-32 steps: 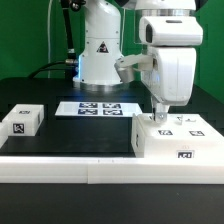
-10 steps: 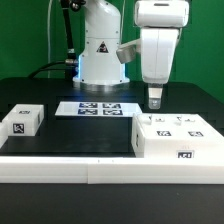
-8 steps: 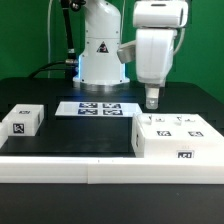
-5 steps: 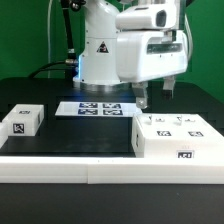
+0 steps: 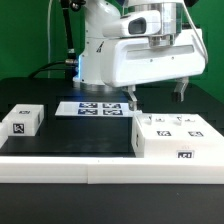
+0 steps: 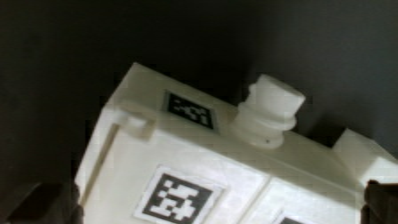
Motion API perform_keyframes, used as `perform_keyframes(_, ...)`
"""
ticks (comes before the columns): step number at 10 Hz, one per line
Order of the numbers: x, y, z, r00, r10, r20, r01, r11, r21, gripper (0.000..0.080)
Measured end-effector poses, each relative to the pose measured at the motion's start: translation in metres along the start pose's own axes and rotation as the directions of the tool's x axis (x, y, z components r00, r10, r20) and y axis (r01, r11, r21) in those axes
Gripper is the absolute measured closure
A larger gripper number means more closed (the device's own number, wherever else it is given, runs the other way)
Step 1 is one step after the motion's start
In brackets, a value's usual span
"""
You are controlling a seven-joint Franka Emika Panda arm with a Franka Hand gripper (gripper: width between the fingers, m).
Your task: Assemble cabinet
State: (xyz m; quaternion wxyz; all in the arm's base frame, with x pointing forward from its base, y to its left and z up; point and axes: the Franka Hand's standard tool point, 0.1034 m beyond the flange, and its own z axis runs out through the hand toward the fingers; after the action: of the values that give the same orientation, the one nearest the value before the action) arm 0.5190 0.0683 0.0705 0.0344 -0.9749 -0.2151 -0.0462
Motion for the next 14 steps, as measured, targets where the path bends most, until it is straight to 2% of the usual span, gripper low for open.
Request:
perform_keyframes(2, 0.001, -0.003, 0.0, 0.986, 0.165, -0.002, -0.165, 0.986, 0.011, 0.0002)
perform_keyframes(5, -0.004, -0.024, 0.007, 0.877, 0.481, 0.008, -0.481, 0.877, -0.011, 0.0002)
perform_keyframes(6, -0.007, -0.025, 0.01, 0.866, 0.5, 0.009, -0.5, 0.866, -0.018, 0.0002)
perform_keyframes(8, -0.013, -0.023, 0.014, 0.802, 0.598, 0.003, -0.598, 0.802, 0.001, 0.0002)
perform_keyframes(12, -0.012, -0.025, 0.014, 0.804, 0.595, 0.004, -0.595, 0.804, 0.004, 0.0002)
perform_keyframes(14, -0.015, -0.029, 0.021, 0.848, 0.53, 0.017, -0.53, 0.848, -0.003, 0.0002)
